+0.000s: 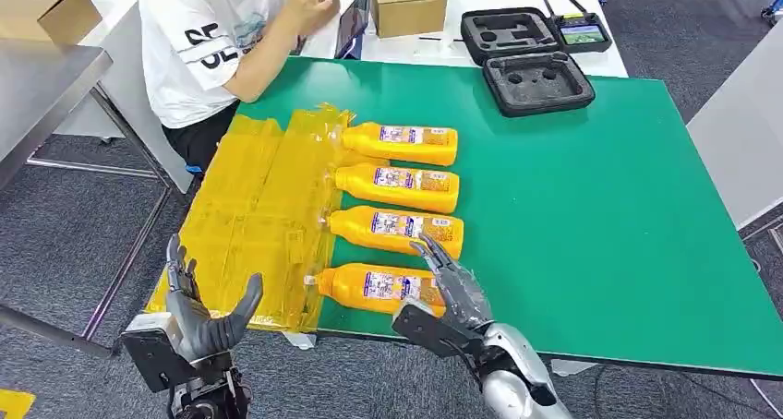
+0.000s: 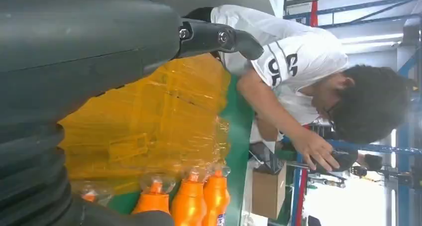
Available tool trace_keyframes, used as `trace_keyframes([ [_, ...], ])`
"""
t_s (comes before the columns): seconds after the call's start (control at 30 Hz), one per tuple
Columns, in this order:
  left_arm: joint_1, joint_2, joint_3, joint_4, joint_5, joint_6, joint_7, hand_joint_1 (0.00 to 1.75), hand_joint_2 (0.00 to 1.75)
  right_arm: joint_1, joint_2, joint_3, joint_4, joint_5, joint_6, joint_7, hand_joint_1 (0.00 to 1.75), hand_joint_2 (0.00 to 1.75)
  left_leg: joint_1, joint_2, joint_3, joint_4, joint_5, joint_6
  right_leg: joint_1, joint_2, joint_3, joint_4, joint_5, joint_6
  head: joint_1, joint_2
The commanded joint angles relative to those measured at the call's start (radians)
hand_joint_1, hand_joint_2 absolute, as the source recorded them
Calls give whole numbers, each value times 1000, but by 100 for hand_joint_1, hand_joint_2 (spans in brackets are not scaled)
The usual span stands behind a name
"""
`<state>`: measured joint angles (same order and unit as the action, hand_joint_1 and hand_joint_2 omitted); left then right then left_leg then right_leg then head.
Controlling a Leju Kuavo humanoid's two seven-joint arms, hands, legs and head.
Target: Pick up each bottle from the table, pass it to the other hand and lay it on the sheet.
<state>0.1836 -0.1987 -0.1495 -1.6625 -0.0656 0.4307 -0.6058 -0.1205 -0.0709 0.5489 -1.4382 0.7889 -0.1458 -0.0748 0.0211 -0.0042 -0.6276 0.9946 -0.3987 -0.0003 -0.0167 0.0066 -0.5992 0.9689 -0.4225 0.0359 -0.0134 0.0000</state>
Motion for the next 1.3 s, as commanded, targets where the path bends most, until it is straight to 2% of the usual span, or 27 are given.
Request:
trace_keyframes([
  [0.03,-65,58,-49,117,32,1,-8,0,175,-47,-86,88,129,-21,24,11,0,175,-1,-1,7,-2,-2,1,0,-2,8,-2,-2,-1,0,0],
  [0.1,-74,61,-53,134,39,0,-13,0,175,-59,-94,97,150,-25,30,9,0,175,0,0,4,-2,0,1,0,-1,4,-2,0,-1,0,0],
  [0.47,-86,63,-55,171,67,9,-36,0,175,-123,-116,131,247,13,11,15,0,175,-1,0,7,-2,-1,1,0,-1,7,-2,-1,-1,0,0],
  [0.8,-86,63,-55,172,67,9,-36,0,175,-125,-115,131,247,12,12,15,0,175,0,0,8,-2,-2,1,0,-1,8,-2,-2,-1,0,0],
  [0.9,-97,54,-40,191,68,-7,-42,0,175,-152,-131,142,225,17,-3,4,0,175,0,0,3,-1,0,1,0,0,3,-1,0,-1,0,0],
  [0.97,-98,54,-39,194,68,-8,-43,0,175,-153,-130,143,223,17,-3,4,0,175,-1,2,10,0,-4,2,0,0,10,0,-3,-2,0,0],
  [1.0,-98,54,-39,194,68,-8,-43,0,175,-153,-130,143,223,17,-3,4,0,175,-1,1,5,-1,-1,1,0,0,5,-1,-1,-1,0,0],
  [1.03,-98,54,-39,194,68,-8,-43,0,175,-153,-130,143,223,17,-3,4,0,175,0,1,8,0,-3,2,0,0,8,-1,-2,-2,0,0],
  [1.13,-98,54,-39,194,68,-8,-43,0,175,-153,-130,143,223,17,-3,4,0,175,-1,0,4,-1,-1,1,0,0,4,-1,-1,-1,0,0],
  [1.2,-98,54,-39,194,68,-8,-43,0,175,-153,-130,143,223,17,-3,4,0,175,-1,1,8,0,-3,2,0,0,8,-1,-3,-2,0,0],
  [1.23,-98,54,-39,194,68,-8,-43,0,175,-153,-130,143,223,17,-3,4,0,175,0,0,4,-1,-1,1,0,0,4,-1,-1,-1,0,0],
  [1.3,-98,54,-39,194,68,-8,-43,0,175,-153,-130,143,223,17,-3,4,0,175,-1,1,4,-1,-1,1,0,0,4,-1,-1,-1,0,0],
])
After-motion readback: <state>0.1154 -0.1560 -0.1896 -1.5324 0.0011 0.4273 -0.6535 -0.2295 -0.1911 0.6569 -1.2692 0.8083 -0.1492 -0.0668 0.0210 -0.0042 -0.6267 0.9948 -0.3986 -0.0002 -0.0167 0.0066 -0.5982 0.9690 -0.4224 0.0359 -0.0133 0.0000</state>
